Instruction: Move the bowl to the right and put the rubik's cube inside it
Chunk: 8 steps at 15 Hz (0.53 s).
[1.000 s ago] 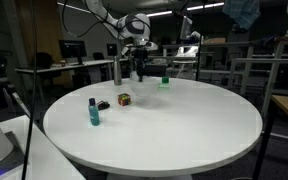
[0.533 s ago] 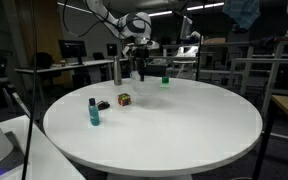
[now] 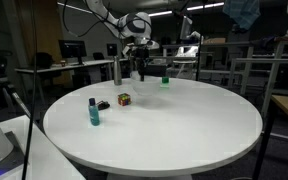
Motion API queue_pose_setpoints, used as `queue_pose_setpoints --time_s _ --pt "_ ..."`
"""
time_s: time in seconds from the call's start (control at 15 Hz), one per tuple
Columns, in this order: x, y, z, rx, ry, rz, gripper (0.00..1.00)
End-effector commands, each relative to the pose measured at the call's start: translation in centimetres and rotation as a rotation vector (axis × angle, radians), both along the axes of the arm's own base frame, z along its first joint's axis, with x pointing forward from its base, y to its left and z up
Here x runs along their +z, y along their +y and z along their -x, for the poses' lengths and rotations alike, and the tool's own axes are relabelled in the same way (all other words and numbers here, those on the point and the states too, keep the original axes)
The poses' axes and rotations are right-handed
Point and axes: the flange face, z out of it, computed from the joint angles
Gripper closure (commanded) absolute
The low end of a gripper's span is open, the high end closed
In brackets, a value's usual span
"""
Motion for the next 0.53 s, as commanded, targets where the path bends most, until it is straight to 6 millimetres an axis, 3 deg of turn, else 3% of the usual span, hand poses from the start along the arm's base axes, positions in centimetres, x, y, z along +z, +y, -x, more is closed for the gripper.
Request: queue_pose_setpoints --time_s 0.0,0.47 --pt "0.1 0.0 0.0 0.0 0.001 0.0 0.97" --pt "-3.1 -1.1 -0.1 0.013 0.057 0.012 0.97"
